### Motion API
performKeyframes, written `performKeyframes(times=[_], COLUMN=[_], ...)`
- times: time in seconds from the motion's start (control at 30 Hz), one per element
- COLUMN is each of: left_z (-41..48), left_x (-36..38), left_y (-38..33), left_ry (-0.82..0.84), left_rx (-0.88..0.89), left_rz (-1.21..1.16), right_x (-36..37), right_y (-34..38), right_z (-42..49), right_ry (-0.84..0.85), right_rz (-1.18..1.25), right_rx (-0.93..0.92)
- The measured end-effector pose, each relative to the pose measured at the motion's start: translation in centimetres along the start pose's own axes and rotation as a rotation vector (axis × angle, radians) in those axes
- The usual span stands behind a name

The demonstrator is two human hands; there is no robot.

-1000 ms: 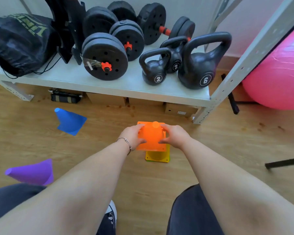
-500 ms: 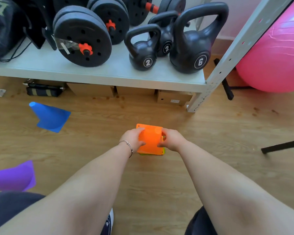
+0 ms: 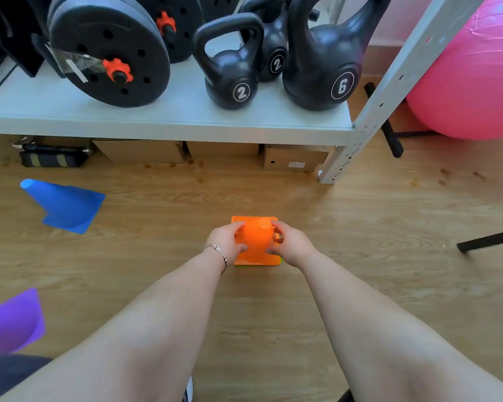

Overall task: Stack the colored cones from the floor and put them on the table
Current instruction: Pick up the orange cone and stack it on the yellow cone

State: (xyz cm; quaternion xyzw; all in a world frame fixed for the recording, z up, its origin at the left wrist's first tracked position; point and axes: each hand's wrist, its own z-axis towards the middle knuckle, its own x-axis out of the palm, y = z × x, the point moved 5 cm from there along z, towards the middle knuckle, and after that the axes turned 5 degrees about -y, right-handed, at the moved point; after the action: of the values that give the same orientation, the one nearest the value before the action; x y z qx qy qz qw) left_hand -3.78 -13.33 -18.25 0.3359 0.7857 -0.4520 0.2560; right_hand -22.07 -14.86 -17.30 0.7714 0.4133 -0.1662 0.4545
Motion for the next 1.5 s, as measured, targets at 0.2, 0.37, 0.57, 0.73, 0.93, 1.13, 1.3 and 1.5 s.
performKeyframes(times=[0.2, 0.37, 0.57, 0.73, 0.93, 1.13, 1.3, 1.5], left_z=[1.1, 1.6, 2.0, 2.2, 2.0, -0.5, -1.9, -4.8], left_x=[1.3, 2.0, 2.6, 2.9, 2.6, -0.5, -5.3, -10.9], left_y=[0.7, 0.8, 1.1, 1.4, 1.0, -0.9, -2.5, -4.2], left_ry=[0.028, 0.043, 0.05, 0.042, 0.053, -0.192, -0.388, -0.513], left_rx=[0.003, 0.005, -0.004, -0.017, 0.022, -0.029, 0.0, -0.063], left_rz=[-0.045, -0.077, -0.09, -0.121, 0.129, 0.424, 0.473, 0.579], right_x=[0.6, 1.4, 2.0, 2.1, 1.7, -0.9, -4.8, -7.1], right_y=[-1.0, -1.6, -1.9, -2.1, -1.5, 1.6, 4.5, 9.6], right_z=[1.0, 1.0, 1.5, 1.6, 1.7, 0.6, -0.5, -1.9], right_ry=[0.0, -0.035, -0.021, -0.016, -0.013, -0.199, -0.391, -0.494], right_rz=[-0.027, 0.014, -0.002, -0.002, -0.21, -0.469, -0.493, -0.488], right_rx=[0.013, 0.047, 0.065, 0.074, 0.027, -0.074, -0.161, -0.312])
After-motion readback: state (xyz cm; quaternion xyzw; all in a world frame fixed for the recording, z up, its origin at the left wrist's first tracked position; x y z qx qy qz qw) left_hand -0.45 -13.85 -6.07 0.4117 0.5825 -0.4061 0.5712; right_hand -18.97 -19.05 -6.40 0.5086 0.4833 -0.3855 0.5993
